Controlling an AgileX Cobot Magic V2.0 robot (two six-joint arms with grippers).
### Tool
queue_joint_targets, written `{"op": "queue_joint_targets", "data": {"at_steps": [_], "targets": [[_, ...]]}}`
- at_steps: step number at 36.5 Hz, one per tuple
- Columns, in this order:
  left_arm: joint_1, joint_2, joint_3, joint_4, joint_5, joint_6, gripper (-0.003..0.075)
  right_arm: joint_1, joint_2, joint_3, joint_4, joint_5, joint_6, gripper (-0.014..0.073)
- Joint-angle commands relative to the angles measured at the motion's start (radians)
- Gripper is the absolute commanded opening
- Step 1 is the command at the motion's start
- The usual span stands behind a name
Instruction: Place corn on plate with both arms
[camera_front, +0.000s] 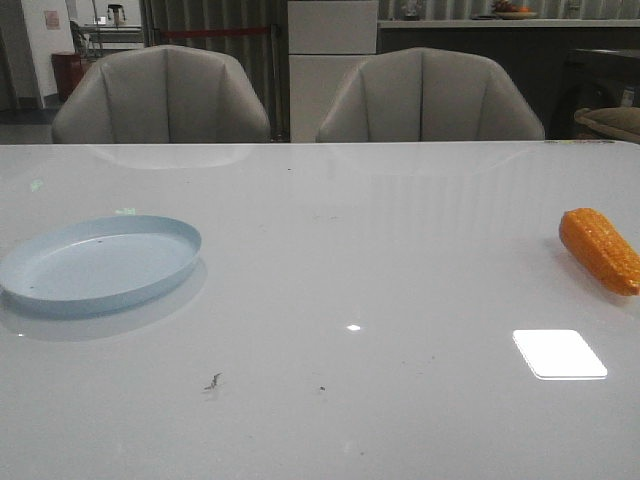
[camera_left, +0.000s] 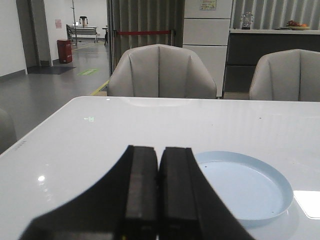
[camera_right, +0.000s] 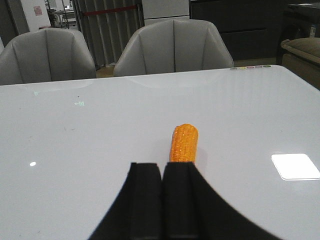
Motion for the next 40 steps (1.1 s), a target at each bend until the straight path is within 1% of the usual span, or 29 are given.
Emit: {"op": "queue_joint_targets", "data": {"at_steps": [1,12,17,23,25,29,36,38,40], "targets": [[-0.007,-0.016,0.037,-0.007,-0.088,-0.005,0.0094,-0.006,-0.026,-0.021,0.001,-0.091,-0.001,0.0066],[-0.007,-0.016,0.037,-0.007,-0.092,-0.005,0.0094,-0.006,-0.026,-0.021,-0.002,-0.091,-0.001,0.0066],[-0.007,-0.016,0.035,-0.007,-0.167,-0.005,0.0094,-0.006,-0.026,-0.021,-0.011,-0.091,-0.002,0.0066],[-0.007,-0.016,0.035,-0.007,-0.19,-0.005,0.0094,-0.006,-0.026,-0.021,-0.011,-0.1,-0.002,0.0066],[-0.007,-0.016,0.035,-0.007,-0.22,-0.005,0.0094,-0.006,-0.026,-0.021,-0.011,-0.1,-0.002,0.0066],[-0.007,-0.016,0.03,-0.007,-0.267,-0.005,0.0094,-0.006,-0.026,-0.021,-0.01,-0.143,-0.001,0.0066],[-0.007,-0.016,-0.04,-0.003,-0.25,-0.005,0.0094,-0.006,-0.026,-0.047,0.018,-0.326,0.002,0.0066],[-0.007,-0.016,-0.086,0.02,-0.214,-0.005,0.0094,-0.006,-0.025,-0.099,0.02,-0.305,0.002,0.0066],[-0.007,-0.016,-0.139,0.032,-0.149,-0.005,0.0094,-0.006,-0.023,-0.16,0.02,-0.247,0.002,0.0066]]}}
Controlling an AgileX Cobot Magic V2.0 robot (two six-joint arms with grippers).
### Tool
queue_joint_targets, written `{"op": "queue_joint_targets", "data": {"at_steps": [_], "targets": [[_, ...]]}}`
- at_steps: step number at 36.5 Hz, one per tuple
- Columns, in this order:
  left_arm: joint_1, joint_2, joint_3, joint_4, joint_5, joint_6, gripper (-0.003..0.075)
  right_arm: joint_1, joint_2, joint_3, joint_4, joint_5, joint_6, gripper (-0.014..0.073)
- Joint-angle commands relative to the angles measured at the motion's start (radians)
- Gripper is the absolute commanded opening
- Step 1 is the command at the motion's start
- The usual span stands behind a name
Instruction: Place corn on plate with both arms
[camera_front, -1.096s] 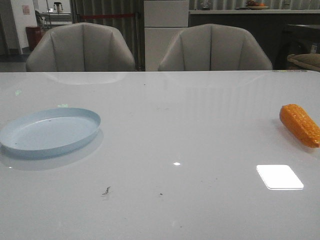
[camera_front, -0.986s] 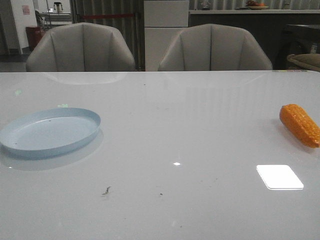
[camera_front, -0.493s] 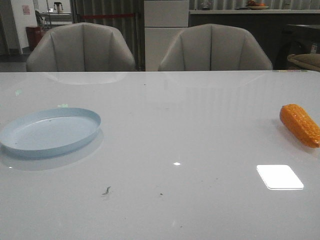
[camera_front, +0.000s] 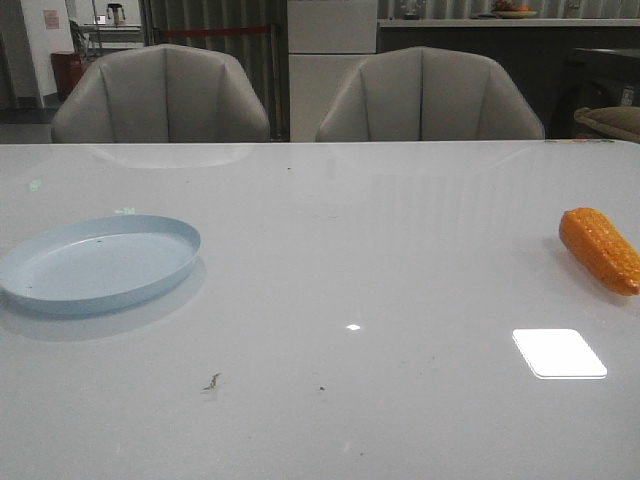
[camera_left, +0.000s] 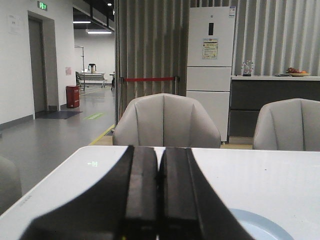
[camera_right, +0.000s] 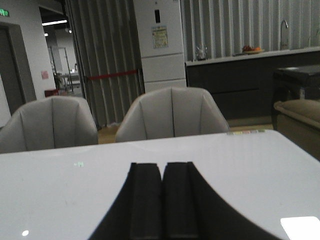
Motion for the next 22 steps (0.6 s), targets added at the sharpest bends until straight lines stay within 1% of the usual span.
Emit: {"op": "queue_joint_targets", "data": {"at_steps": [1,3,6,12,16,19,22], "targets": [[-0.007,-0.01,-0.114,0.02,0.015,-0.005,0.0094,-0.006,-0.016,-0.132,0.004,-0.022,0.002,0.0066],[-0.007,0.016,-0.161,0.024,0.074,-0.005,0.0094,-0.006,0.01,-0.201,0.004,0.047,0.002,0.0066],[-0.007,0.075,-0.224,0.024,0.096,-0.005,0.0094,-0.006,0.084,-0.295,0.004,0.105,0.002,0.0066],[-0.007,0.273,-0.375,0.024,0.096,-0.005,0.0094,-0.006,0.321,-0.44,0.004,0.058,0.002,0.0066],[-0.007,0.407,-0.467,0.024,0.09,-0.005,0.0094,-0.006,0.462,-0.488,0.004,-0.011,0.002,0.0066],[-0.007,0.513,-0.476,0.024,0.03,-0.005,0.0094,-0.006,0.56,-0.489,0.004,-0.034,0.002,0.0066],[-0.007,0.622,-0.476,0.02,0.025,-0.005,0.0094,-0.006,0.653,-0.488,0.004,-0.014,0.002,0.0066]]}}
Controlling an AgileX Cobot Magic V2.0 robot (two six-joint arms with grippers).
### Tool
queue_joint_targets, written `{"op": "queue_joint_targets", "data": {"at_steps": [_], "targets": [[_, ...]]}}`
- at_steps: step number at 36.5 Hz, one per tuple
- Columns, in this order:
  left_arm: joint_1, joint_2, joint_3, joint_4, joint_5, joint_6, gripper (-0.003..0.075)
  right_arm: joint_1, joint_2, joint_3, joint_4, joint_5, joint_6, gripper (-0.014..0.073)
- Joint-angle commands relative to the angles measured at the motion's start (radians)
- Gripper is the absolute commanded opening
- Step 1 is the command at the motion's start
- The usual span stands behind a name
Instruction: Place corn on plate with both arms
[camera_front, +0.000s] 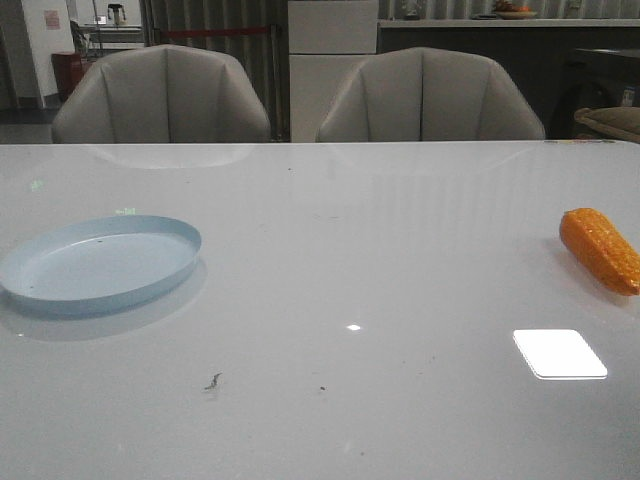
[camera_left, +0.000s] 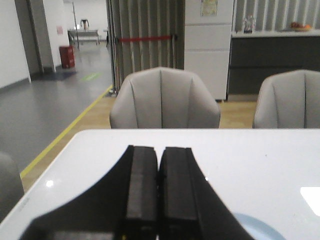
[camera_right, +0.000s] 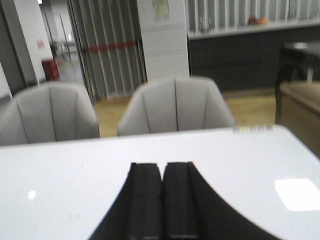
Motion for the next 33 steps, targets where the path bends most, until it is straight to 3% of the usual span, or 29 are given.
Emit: {"op": "queue_joint_targets", "data": {"at_steps": [1,8,11,13,16,18,20,33], "targets": [[-0.007,0.123,-0.036,-0.011,-0.089,-0.005,0.0094,-0.006,0.096,-0.035,0.002,-0.07,0.002,0.0066],[-0.007,0.303,-0.036,-0.076,-0.095,-0.005,0.0101,-0.006,0.222,-0.035,0.002,-0.063,0.002,0.0068],[-0.007,0.372,-0.036,-0.076,-0.093,-0.005,0.0161,-0.006,0.262,-0.035,0.002,-0.065,0.002,0.0098],[-0.007,0.416,-0.036,-0.076,-0.093,-0.005,0.0237,-0.006,0.281,-0.035,0.002,-0.066,0.002,0.0155],[-0.007,0.483,-0.036,-0.076,-0.093,-0.005,0.037,-0.006,0.307,-0.035,0.002,-0.066,0.002,0.033],[-0.007,0.516,-0.043,-0.076,-0.093,-0.005,0.0401,-0.006,0.323,-0.035,0.002,-0.066,0.002,0.0436],[-0.007,0.558,-0.074,-0.076,-0.044,-0.005,0.04,-0.006,0.343,-0.035,0.002,-0.066,0.002,0.0489],[-0.007,1.042,-0.604,-0.078,0.355,-0.005,0.04,-0.006,0.364,-0.035,0.002,-0.059,0.002,0.0487]]}}
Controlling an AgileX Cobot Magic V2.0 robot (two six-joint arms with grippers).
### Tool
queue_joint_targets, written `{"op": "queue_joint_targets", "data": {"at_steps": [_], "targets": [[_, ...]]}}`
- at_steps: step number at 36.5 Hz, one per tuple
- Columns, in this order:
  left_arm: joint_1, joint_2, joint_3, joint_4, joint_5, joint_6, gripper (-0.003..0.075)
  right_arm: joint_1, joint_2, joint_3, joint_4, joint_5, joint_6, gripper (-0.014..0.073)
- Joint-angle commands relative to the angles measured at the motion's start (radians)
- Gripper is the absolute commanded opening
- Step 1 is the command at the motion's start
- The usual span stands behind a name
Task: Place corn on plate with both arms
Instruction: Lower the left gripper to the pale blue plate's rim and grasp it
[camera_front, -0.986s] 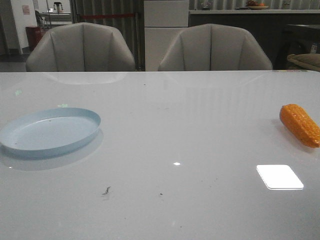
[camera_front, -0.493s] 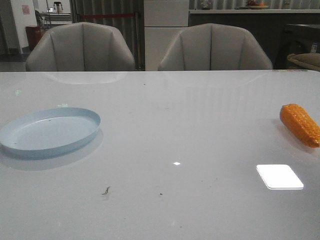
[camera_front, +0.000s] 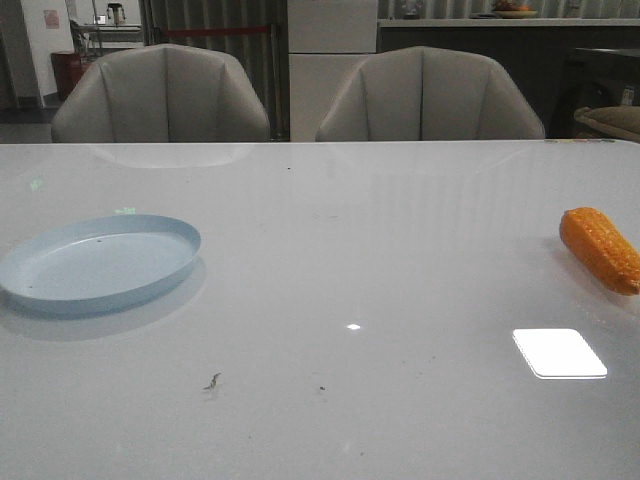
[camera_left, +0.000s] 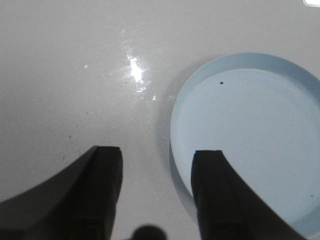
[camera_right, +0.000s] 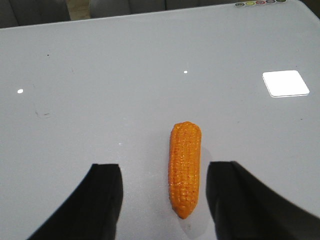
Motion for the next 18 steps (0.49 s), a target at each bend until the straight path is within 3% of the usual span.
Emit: {"op": "queue_joint_targets", "data": {"at_steps": [1,10,18], "targets": [[-0.005,0.097,-0.171,-0.012,0.031,-0.005,0.04,-0.006,-0.007,-0.035,0.0,-0.075,0.0,0.0487],[-0.005,0.345,-0.406,-0.012,0.059,-0.005,0.04,-0.006,-0.007,-0.035,0.0,-0.072,0.0,0.0487],[-0.005,0.443,-0.432,-0.111,0.075,-0.005,0.04,-0.006,-0.007,-0.035,0.0,-0.071,0.0,0.0487]]}}
